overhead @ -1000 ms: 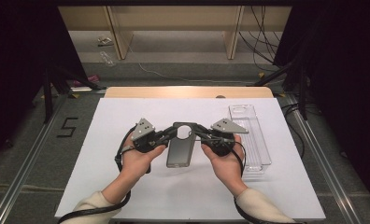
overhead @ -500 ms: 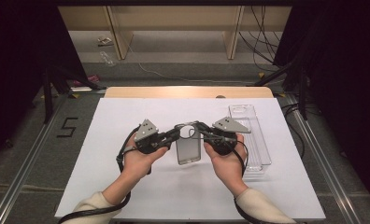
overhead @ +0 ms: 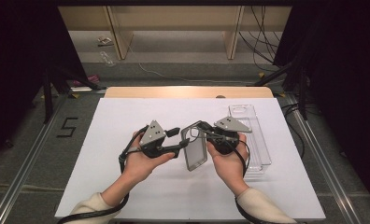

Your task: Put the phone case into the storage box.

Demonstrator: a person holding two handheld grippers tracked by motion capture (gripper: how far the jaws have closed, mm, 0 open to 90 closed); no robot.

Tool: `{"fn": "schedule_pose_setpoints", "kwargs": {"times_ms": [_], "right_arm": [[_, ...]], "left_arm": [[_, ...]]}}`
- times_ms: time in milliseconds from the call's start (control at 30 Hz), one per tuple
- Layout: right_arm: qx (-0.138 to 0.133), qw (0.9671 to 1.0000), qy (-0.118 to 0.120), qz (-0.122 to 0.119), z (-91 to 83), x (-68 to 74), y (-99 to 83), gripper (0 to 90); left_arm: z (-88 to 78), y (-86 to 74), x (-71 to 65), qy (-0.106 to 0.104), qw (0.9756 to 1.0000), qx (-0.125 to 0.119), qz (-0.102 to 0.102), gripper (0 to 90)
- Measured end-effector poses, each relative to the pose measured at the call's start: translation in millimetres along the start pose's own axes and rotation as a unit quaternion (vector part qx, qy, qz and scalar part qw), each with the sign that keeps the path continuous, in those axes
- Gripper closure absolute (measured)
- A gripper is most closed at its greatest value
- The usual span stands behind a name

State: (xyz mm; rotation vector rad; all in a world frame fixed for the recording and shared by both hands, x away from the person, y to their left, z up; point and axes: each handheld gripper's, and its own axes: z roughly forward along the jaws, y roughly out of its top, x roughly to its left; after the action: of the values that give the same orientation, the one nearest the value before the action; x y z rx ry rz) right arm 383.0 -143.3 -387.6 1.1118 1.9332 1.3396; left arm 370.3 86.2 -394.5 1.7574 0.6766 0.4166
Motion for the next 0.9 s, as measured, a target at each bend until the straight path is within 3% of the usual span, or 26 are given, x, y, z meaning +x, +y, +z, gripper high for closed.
{"fn": "schedule_pose_setpoints", "kwargs": {"times_ms": [233,333,600,900], "right_arm": [[-0.001,0.9999,-0.011,0.001,-1.1,-3.8,1.1,89.4],[-0.003,0.9999,-0.015,0.002,-2.5,-5.9,2.6,89.4],[-0.009,0.9998,-0.019,0.005,-5.5,-9.5,6.0,89.4],[-0.015,0.9996,-0.021,0.012,-10.1,-13.8,10.5,89.4]], "left_arm": [[-5.9,-0.7,-0.1,0.005,0.9995,0.029,0.014,14.8],[-10.5,-5.2,2.3,0.010,0.9987,0.041,0.027,11.1],[-20.8,-14.1,11.6,0.021,0.9985,0.044,0.024,3.8],[-32.8,-23.2,19.4,0.025,0.9983,0.049,0.023,2.4]]}}
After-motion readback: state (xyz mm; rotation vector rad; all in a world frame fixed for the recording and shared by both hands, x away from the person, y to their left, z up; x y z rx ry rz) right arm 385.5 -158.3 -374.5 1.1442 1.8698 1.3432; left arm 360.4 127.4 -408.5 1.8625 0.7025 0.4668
